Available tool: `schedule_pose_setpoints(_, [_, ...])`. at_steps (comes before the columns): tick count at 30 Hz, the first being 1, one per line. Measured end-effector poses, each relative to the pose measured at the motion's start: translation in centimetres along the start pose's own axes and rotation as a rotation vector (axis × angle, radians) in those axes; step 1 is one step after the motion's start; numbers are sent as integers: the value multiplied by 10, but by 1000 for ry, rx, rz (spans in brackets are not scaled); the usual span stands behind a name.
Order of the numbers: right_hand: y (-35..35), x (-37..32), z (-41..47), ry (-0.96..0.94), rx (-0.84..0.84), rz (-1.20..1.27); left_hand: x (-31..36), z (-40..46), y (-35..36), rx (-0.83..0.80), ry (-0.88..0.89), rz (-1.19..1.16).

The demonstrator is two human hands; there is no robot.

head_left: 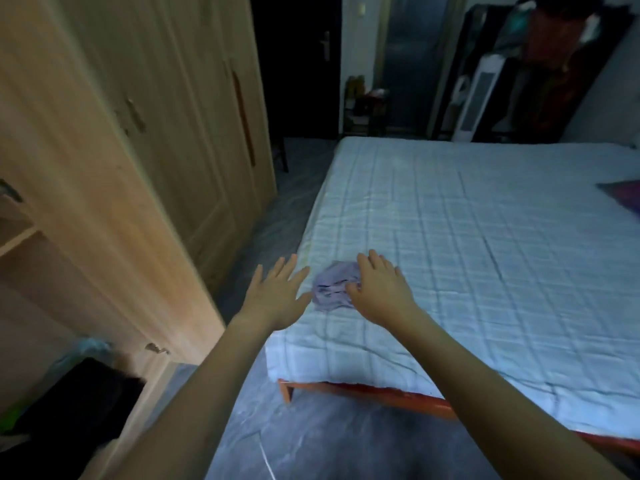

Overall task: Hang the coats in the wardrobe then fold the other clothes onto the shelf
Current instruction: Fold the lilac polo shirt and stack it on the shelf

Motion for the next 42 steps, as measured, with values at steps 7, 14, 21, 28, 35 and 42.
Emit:
schedule_pose_setpoints(7, [-30, 158, 3, 134, 4, 6, 117, 78, 35, -106, 130, 7])
schedule_pose_setpoints(14, [-10, 245, 26, 80, -74, 48, 176, 132, 59, -182, 125, 1])
schedule_pose_setpoints(21, [40, 244, 79, -16, -154, 141, 148, 160, 84, -256, 46, 60])
schedule_pose_setpoints(28, [120, 231, 137, -42, -326, 198, 95, 229, 152, -430, 3, 25])
schedule_pose_setpoints(35, [212, 220, 196, -16, -621, 309, 51, 296, 217, -633, -10, -52])
schedule_pose_setpoints(42, [297, 225, 239, 18, -680, 264, 30, 345, 299, -659, -1, -183])
Point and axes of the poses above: each hand's wrist, its own z-axis towards the middle knuckle, its own y-axis out of the palm, x = y × z, the point moved 6 cm from there along z, towards the middle knuckle, and after that the axes turned 3 degrees about -z, right-handed, at the moved point
